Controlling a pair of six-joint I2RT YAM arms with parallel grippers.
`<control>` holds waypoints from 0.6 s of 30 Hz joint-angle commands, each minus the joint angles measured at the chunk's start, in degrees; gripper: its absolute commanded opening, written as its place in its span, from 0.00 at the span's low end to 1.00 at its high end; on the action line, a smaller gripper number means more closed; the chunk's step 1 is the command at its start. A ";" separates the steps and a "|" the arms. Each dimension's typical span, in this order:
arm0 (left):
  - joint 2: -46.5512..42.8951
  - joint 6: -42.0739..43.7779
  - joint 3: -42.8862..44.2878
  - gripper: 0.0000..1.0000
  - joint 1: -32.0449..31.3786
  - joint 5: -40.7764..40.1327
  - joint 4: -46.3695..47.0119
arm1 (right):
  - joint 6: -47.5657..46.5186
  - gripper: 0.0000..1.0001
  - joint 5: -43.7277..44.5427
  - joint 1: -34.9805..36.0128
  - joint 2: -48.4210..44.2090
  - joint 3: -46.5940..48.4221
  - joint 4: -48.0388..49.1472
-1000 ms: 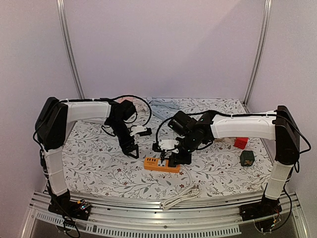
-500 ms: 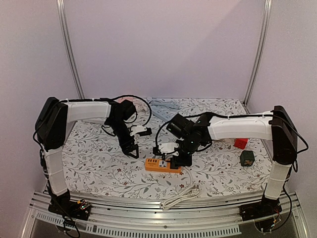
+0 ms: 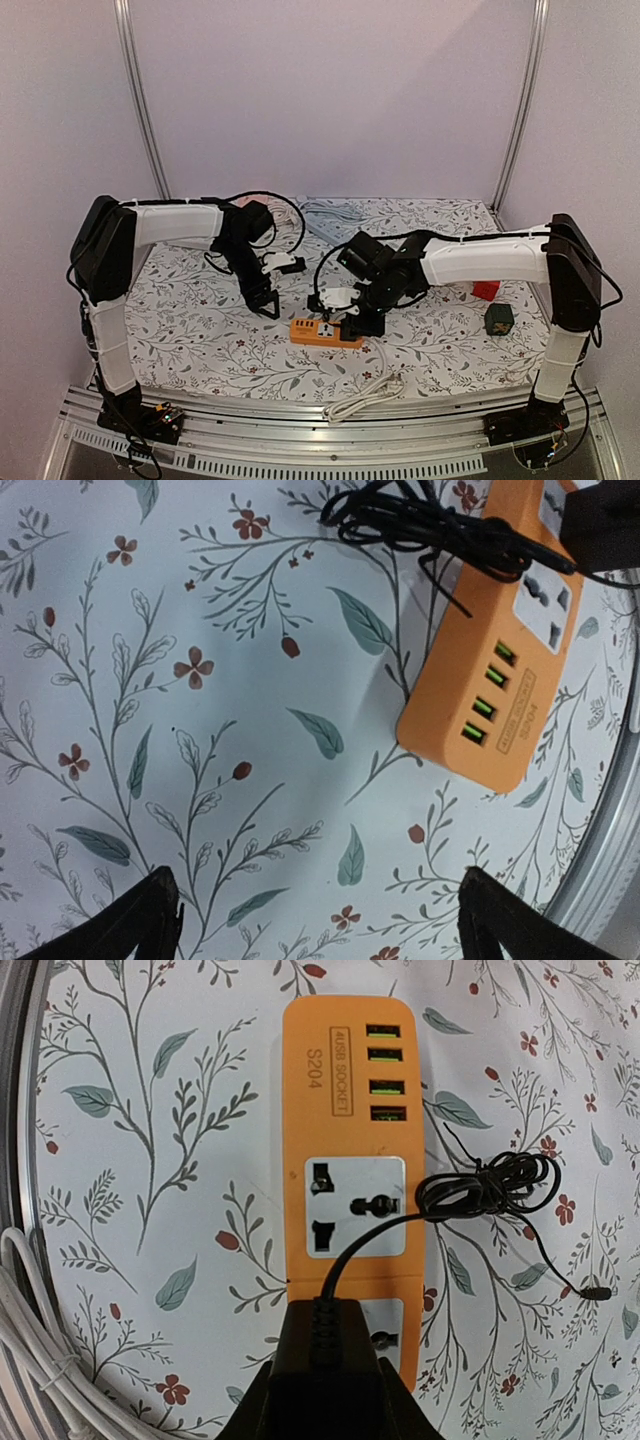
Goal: Insert the plug
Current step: Insert the plug into the socket.
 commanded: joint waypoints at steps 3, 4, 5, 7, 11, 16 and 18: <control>-2.92 2.01 0.59 0.96 1.52 -0.54 -1.37 | 2.42 0.16 5.10 0.64 9.06 -1.73 -6.12; -3.32 2.10 1.11 0.97 1.88 -0.27 -1.71 | 2.47 0.30 4.93 0.70 7.82 -2.15 -5.79; -3.70 2.11 1.76 0.97 2.36 0.26 -1.98 | 2.40 0.47 4.70 0.73 6.71 -2.84 -5.05; -4.39 1.95 3.24 0.97 3.42 1.85 -2.55 | 2.29 0.68 3.90 0.67 3.57 -3.46 -4.18; -5.46 1.48 6.76 0.98 5.51 3.18 -3.55 | 3.02 0.99 3.48 0.59 -2.91 -1.34 -3.88; -5.04 -1.45 12.49 0.98 8.33 1.26 -3.00 | 3.43 0.99 1.33 0.65 -8.99 2.02 -2.92; -3.74 -3.72 14.70 0.99 9.51 -1.87 -0.89 | 3.43 0.99 -0.12 0.23 -10.89 3.30 -2.63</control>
